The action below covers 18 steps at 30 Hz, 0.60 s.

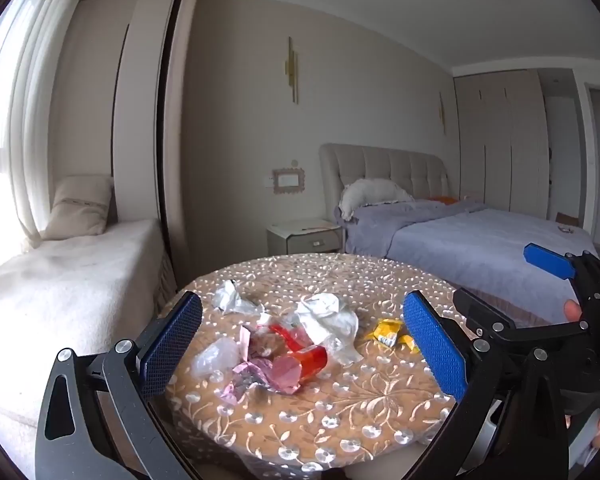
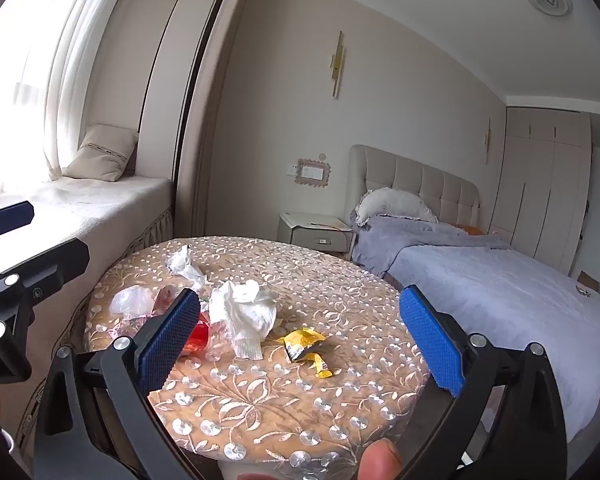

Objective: Collect trash
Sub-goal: 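Move both tools toward the trash on the table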

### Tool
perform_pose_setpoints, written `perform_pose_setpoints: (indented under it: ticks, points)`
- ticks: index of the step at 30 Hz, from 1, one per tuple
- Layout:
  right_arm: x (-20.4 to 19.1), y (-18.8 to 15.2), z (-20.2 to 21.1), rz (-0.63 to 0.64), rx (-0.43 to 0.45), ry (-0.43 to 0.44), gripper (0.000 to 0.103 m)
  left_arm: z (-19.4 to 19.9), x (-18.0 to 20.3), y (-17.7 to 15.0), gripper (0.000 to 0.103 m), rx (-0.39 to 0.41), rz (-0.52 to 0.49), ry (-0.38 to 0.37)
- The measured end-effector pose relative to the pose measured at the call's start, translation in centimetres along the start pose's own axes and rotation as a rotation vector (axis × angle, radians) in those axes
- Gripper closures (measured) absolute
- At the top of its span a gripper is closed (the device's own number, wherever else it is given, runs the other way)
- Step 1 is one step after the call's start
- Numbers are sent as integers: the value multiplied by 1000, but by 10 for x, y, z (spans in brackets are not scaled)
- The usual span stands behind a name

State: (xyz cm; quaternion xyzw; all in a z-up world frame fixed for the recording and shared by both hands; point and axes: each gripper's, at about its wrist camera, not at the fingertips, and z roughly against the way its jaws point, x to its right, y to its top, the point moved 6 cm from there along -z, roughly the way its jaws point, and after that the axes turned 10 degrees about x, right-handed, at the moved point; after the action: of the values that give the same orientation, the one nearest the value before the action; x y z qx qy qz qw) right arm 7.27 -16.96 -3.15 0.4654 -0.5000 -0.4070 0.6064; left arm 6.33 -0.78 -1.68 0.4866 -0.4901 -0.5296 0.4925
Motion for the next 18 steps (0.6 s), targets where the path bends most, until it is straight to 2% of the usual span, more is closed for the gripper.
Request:
perform_pose_setpoints:
  ticks: [18]
  points:
    - [-5,-8,-14,13,-7,-2,4,-13,4,-11,4,-15,-32,17]
